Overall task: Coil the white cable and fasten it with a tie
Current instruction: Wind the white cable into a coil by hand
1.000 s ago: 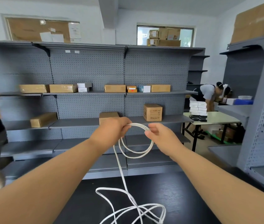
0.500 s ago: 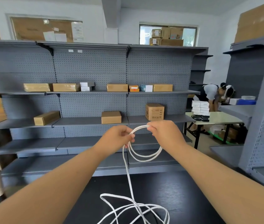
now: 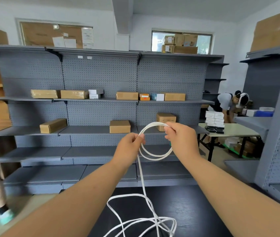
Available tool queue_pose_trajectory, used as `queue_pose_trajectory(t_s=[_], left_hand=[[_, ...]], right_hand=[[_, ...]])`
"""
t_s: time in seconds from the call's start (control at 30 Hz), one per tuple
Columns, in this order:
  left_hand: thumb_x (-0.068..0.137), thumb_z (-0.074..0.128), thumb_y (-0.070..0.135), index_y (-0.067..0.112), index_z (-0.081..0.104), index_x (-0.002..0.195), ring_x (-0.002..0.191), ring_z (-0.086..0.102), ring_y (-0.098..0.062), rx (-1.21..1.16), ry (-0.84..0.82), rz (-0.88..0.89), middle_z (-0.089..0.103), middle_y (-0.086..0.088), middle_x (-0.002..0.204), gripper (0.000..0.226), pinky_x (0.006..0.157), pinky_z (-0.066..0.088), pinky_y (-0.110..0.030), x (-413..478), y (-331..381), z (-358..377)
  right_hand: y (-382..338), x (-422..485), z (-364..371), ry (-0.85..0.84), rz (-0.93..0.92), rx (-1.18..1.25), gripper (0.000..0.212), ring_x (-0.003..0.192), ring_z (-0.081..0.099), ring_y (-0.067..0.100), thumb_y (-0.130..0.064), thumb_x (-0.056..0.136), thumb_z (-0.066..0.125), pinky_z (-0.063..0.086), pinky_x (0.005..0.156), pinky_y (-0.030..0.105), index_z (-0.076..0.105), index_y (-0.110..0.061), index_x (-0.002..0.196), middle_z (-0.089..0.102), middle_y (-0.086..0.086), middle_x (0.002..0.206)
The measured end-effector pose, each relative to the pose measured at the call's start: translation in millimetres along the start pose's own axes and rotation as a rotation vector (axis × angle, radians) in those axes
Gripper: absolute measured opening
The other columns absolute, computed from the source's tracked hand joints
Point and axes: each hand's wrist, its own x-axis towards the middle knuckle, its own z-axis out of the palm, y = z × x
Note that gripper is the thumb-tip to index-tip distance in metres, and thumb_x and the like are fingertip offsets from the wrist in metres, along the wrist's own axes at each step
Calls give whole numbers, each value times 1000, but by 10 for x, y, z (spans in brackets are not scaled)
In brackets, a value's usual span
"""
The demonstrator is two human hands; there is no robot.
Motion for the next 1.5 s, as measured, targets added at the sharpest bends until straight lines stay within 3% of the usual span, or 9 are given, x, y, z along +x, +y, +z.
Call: queue_pose_trajectory(t_s=[0.13,0.27,0.43,0.53,0.67,0.8,0.97,1.23,1.5], left_hand=[[96,44,34,16,59,79,74,53,-15,-138,59,-37,65,-2,80,30,79,44,-34,-30,76,38],[98,44,16,14,58,85,69,58,-15,-300,-3,5,60,0,72,19,75,47,-31,-80,160,39],[96,49,14,13,59,78,52,57,-7,-11,29,131,60,2,65,20,56,48,-18,-63,279,-105],[94,52,15,18,59,74,48,57,-4,122,33,160,62,4,67,22,58,54,-25,-40,381,-175],[95,51,17,15,59,78,39,52,4,317,28,191,61,5,66,18,45,43,-9,-43,501,-223],[95,51,21,17,62,85,52,57,-2,512,-43,222,60,8,68,16,62,52,-24,-75,533,-252],[95,50,20,15,64,87,55,57,-2,599,-114,230,62,5,72,16,61,48,-20,-116,513,-335],[94,53,20,10,62,83,65,61,-12,18,-241,-52,67,-2,71,17,71,52,-26,-160,198,-570],[92,54,9,7,65,89,76,65,-13,-109,-489,-195,70,-1,78,12,84,53,-26,9,-72,-868]], right_hand=[[-57,-37,38,65,125,162,24,67,62,6,-14,94,46,48,63,27,67,-6,88,66,8,79],[-43,-55,48,125,247,345,23,72,66,16,-12,94,47,53,73,35,69,-6,93,66,8,83],[48,-70,51,-21,356,479,20,74,65,19,-12,93,51,56,82,44,66,-16,80,63,0,72],[101,-71,25,-138,379,461,26,87,66,28,-17,92,54,52,88,51,62,-24,69,66,2,74],[62,-82,-23,-201,280,352,12,89,66,23,-17,92,52,52,89,46,63,-21,88,68,1,87],[-103,-54,-50,-277,48,147,24,96,64,20,-20,93,51,49,89,37,59,-14,116,68,3,102],[-258,4,-7,-436,-121,-139,21,89,63,26,-21,95,47,49,81,39,66,-12,98,67,11,91],[-381,44,162,-405,-188,-302,24,81,58,25,-19,95,47,43,72,35,63,-14,79,54,7,76],[-417,169,299,-320,-182,-314,27,78,58,24,-21,96,45,43,69,34,64,-12,79,62,9,79]])
